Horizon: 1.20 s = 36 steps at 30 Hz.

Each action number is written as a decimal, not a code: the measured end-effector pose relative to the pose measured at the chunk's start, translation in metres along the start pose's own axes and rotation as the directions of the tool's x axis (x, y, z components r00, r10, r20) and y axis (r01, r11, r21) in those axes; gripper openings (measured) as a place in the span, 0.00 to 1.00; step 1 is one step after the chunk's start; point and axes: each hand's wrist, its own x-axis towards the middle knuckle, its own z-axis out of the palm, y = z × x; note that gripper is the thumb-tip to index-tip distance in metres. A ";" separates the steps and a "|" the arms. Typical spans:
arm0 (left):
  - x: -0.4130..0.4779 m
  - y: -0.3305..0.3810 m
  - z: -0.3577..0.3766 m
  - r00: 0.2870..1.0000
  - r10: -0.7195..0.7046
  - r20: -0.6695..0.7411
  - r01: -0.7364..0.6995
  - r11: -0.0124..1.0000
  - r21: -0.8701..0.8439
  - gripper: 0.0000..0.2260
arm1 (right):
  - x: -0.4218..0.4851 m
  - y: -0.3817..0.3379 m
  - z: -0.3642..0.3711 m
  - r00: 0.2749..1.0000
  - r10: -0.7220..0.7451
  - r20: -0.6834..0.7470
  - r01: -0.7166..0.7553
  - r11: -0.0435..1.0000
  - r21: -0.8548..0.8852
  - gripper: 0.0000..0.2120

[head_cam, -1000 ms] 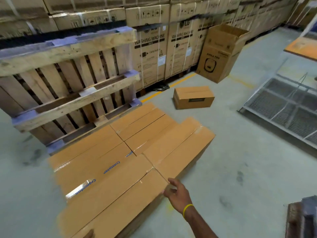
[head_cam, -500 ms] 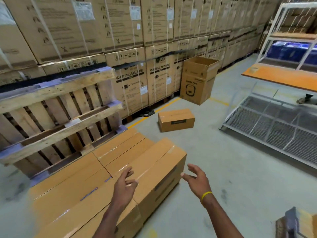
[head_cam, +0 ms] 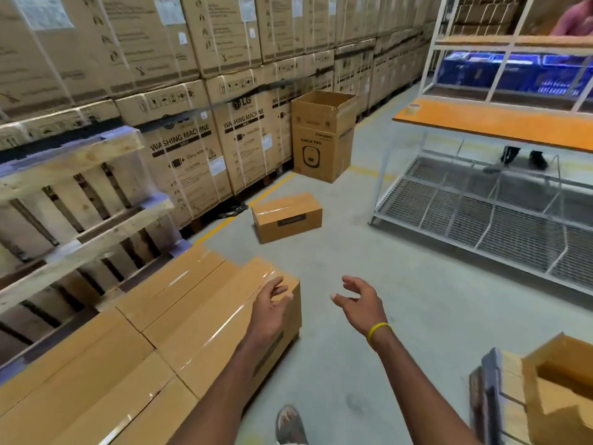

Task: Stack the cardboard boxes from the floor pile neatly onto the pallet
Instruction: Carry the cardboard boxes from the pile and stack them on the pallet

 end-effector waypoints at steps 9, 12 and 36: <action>0.156 0.000 0.060 0.999 -0.037 -0.020 0.036 0.998 -0.046 0.18 | 0.156 -0.001 -0.013 0.998 0.026 0.050 -0.022 0.996 -0.092 0.24; 0.216 0.008 0.079 0.997 -0.078 -0.025 0.076 0.995 -0.063 0.18 | 0.219 -0.010 -0.016 0.997 0.042 0.064 -0.035 0.993 -0.111 0.24; 0.644 0.050 0.161 0.914 -0.358 -0.192 0.318 0.924 -0.211 0.16 | 0.716 -0.015 -0.024 0.964 0.154 0.215 -0.135 0.986 -0.100 0.17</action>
